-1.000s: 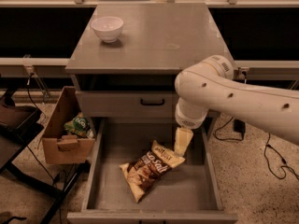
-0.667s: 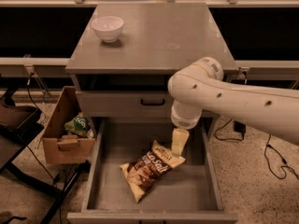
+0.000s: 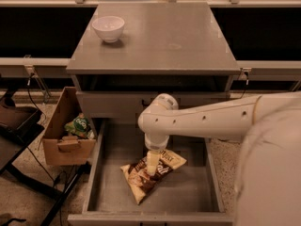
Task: Pick brown chip bag from middle drawer and place on counter
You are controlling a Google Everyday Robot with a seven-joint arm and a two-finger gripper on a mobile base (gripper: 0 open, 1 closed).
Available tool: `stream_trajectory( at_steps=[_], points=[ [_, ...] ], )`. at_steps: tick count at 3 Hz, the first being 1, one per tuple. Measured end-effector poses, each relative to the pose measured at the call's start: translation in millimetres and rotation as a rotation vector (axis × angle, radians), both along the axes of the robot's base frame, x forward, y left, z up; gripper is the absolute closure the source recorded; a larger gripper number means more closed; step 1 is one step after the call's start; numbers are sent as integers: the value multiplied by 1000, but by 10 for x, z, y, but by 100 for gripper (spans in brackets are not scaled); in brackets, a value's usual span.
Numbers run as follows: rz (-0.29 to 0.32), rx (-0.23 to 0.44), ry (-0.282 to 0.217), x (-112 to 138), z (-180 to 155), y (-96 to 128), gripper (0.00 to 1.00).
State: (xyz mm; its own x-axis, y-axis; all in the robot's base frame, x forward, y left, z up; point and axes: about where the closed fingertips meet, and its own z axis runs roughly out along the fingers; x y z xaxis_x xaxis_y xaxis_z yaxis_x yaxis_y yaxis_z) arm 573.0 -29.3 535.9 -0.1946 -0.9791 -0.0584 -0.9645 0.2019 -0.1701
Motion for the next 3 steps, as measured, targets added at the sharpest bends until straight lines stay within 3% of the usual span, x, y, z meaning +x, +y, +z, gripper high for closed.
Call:
stream_trajectory(
  at_steps=[2,3],
  points=[
    [80,88,45,-109,-784,554,0],
    [158,138,68,-224,-1086,782,0]
  ],
)
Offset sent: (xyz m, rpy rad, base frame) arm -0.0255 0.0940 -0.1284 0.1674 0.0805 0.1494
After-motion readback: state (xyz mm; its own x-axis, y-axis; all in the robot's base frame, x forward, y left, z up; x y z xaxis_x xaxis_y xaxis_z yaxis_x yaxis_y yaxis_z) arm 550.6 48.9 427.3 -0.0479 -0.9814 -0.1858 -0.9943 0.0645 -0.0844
